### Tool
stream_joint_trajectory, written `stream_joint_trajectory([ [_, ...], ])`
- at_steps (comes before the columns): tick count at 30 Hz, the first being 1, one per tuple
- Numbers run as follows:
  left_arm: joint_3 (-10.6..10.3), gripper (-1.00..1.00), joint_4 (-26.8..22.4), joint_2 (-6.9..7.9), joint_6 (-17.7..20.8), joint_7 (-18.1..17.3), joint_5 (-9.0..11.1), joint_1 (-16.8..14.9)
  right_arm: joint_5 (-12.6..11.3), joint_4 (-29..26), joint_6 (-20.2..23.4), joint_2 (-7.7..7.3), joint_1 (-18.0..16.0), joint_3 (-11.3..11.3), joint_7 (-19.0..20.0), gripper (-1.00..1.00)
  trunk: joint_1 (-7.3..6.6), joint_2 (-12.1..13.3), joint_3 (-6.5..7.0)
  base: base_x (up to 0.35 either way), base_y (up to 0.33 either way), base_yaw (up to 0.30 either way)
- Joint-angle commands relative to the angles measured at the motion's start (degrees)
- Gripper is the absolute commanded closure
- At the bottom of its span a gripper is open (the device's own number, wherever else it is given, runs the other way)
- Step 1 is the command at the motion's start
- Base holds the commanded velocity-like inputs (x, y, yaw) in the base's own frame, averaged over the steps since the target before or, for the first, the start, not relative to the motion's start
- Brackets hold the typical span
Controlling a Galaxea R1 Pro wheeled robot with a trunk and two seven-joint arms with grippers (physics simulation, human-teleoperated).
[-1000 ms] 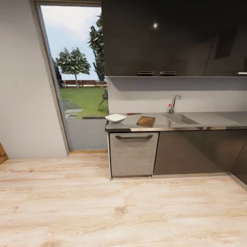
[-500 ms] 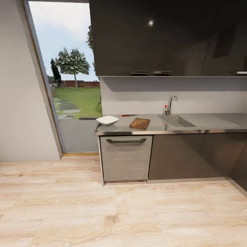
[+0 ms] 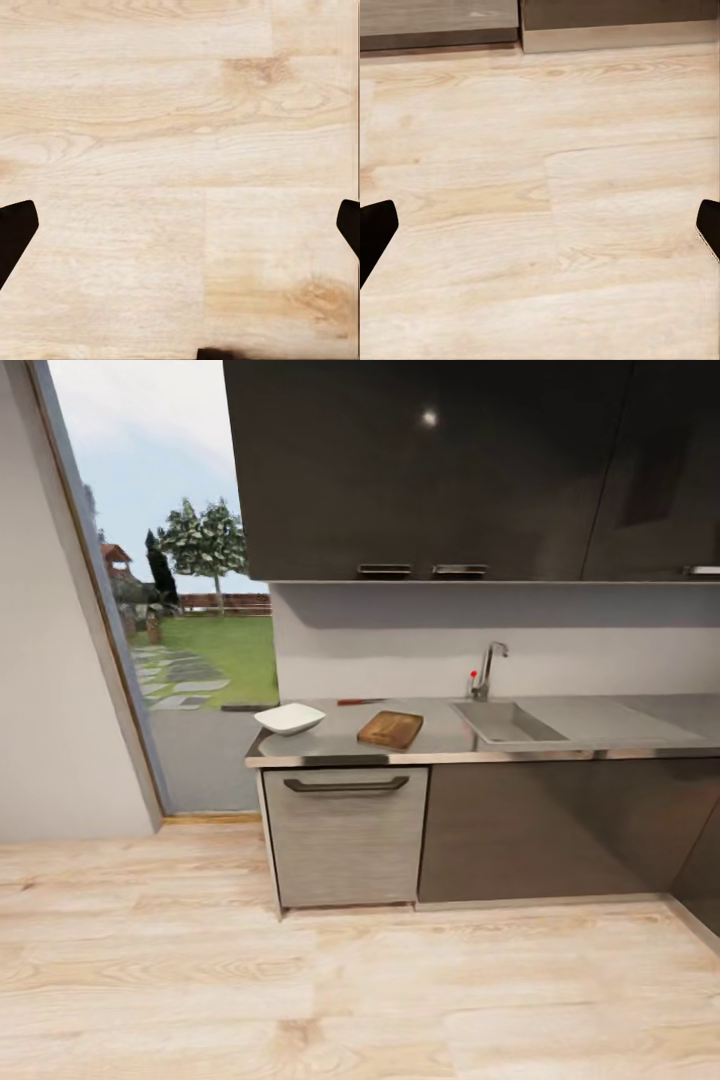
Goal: In the kitchen, take the Vidalia onion out of the sink, dice it on the chopping board with the paring knife, put the diced onion into the bowl on the countertop, then place both the paring knife and the chopping board into the sink.
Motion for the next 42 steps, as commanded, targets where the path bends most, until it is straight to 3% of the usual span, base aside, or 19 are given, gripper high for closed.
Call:
stream_joint_trajectory([
  [1, 0.01, -1.00, -0.08, 0.01, -0.07, 0.10, 0.06, 0.01, -0.01, -0.02, -0.12, 0.01, 0.00, 0.05, -0.21, -1.00, 0.03, -0.02, -0.04, 0.292, -0.164, 0.000],
  [8, 0.01, -1.00, -0.08, 0.02, -0.07, 0.10, 0.12, 0.00, -0.01, 0.00, -0.06, -0.17, -0.01, 0.05, -0.05, -1.00, 0.03, -0.02, -0.04, 0.200, -0.133, 0.000],
  [23, 0.01, -1.00, -0.14, -0.08, -0.07, 0.10, 0.22, -0.02, 0.27, 0.71, -0.08, -0.01, -0.01, 0.07, -0.26, -1.00, 0.03, -0.02, -0.05, 0.011, -0.023, 0.003],
  [42, 0.01, -1.00, -0.08, -0.05, -0.07, 0.10, 0.22, 0.01, 0.26, 0.71, -0.05, 0.01, 0.03, 0.05, -0.30, -1.00, 0.03, -0.02, -0.21, 0.080, -0.285, 0.038],
])
